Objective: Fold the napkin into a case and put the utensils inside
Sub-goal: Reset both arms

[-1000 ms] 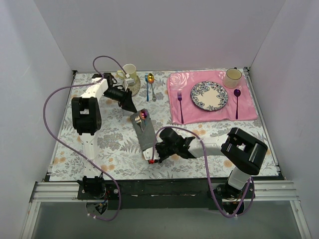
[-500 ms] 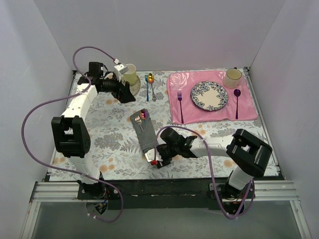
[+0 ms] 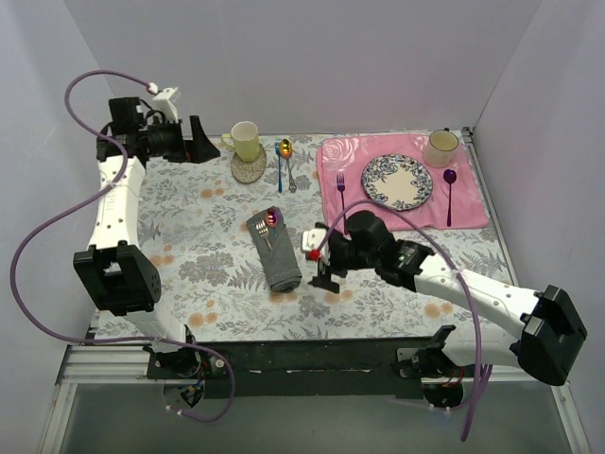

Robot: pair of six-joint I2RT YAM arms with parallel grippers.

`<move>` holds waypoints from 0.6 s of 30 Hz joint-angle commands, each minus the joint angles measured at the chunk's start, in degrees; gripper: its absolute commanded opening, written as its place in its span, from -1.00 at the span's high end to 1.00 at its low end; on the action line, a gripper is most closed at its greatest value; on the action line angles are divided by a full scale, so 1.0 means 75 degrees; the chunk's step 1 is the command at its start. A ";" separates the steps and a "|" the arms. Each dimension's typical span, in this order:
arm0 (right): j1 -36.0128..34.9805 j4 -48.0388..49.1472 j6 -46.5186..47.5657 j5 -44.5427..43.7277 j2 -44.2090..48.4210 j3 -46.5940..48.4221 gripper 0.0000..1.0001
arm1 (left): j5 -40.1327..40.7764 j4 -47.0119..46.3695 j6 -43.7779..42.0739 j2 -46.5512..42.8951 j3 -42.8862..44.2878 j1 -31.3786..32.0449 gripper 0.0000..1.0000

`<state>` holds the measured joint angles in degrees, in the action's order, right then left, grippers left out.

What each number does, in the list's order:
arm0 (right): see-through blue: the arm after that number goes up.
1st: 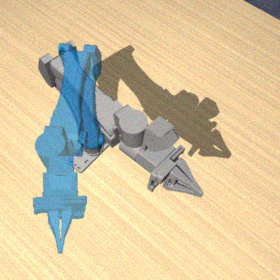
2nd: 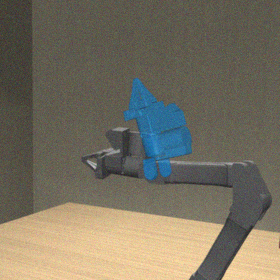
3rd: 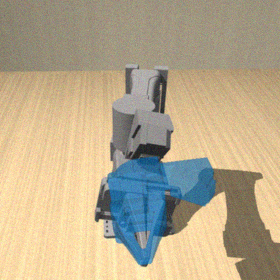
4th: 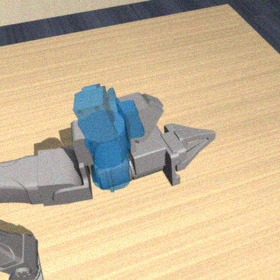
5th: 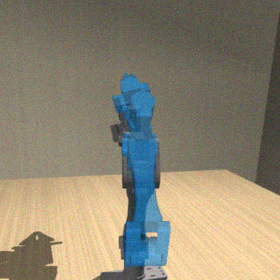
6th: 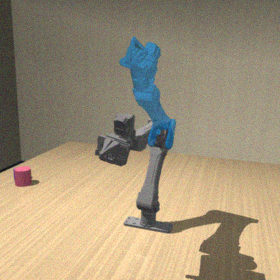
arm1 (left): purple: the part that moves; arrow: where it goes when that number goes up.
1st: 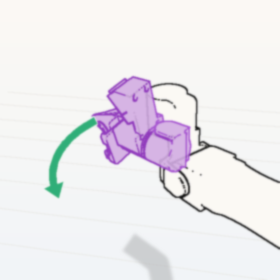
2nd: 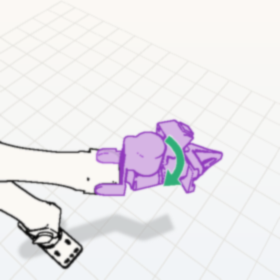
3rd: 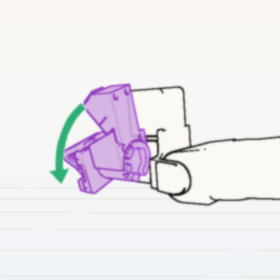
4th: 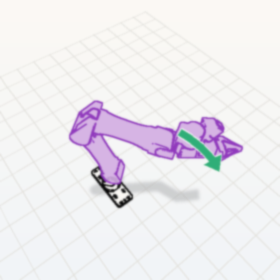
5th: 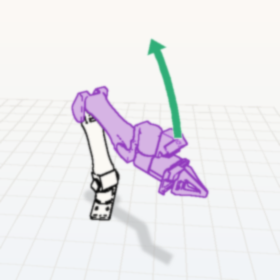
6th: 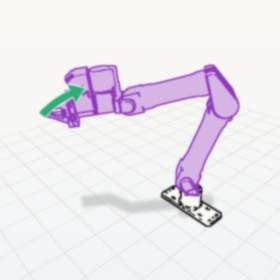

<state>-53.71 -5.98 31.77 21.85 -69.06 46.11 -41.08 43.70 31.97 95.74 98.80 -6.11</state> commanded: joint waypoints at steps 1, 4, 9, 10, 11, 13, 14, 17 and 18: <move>0.1274 -0.0971 -0.1701 -0.0803 0.0336 0.0871 -0.97 | -0.0523 0.1344 0.0579 0.0137 0.0386 -0.0580 -0.96; 0.2084 -0.1428 -0.2218 -0.1201 0.0430 0.1246 -0.97 | -0.0242 0.1135 0.0519 -0.0319 -0.0582 -0.0580 -0.96; 0.3512 -0.1792 -0.3027 -0.1519 0.0664 0.1072 -0.97 | 0.0858 0.0256 0.0297 -0.1117 -0.2354 -0.0486 -0.96; 0.3796 -0.1839 -0.3191 -0.1460 0.0676 0.0955 -0.97 | 0.1011 0.0023 0.0215 -0.1222 -0.2613 -0.0393 -0.96; 0.4065 -0.1863 -0.3460 -0.1413 0.0711 0.0838 -0.97 | 0.1175 -0.0095 0.0075 -0.1316 -0.3114 -0.0323 -0.96; 0.4734 -0.1910 -0.3637 -0.1284 0.0782 0.0463 -0.97 | 0.1562 -0.0516 0.0015 -0.1667 -0.3586 -0.0066 -0.96; 0.4898 -0.1910 -0.3743 -0.1156 0.0851 0.0369 -0.97 | 0.1656 -0.0634 0.0027 -0.1773 -0.4006 0.0028 -0.96; 0.5134 -0.1863 -0.3709 -0.1120 0.1062 0.0052 -0.98 | 0.2008 -0.0963 0.0167 -0.2101 -0.4652 0.0415 -0.96; 0.5216 -0.1886 -0.3685 -0.1143 0.1098 0.0005 -0.97 | 0.2194 -0.1045 0.0214 -0.2160 -0.4817 0.0486 -0.96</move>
<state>-15.59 -18.98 6.66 11.97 -63.37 47.83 -30.02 41.74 33.50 84.99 66.57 -5.26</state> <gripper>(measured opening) 0.986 0.982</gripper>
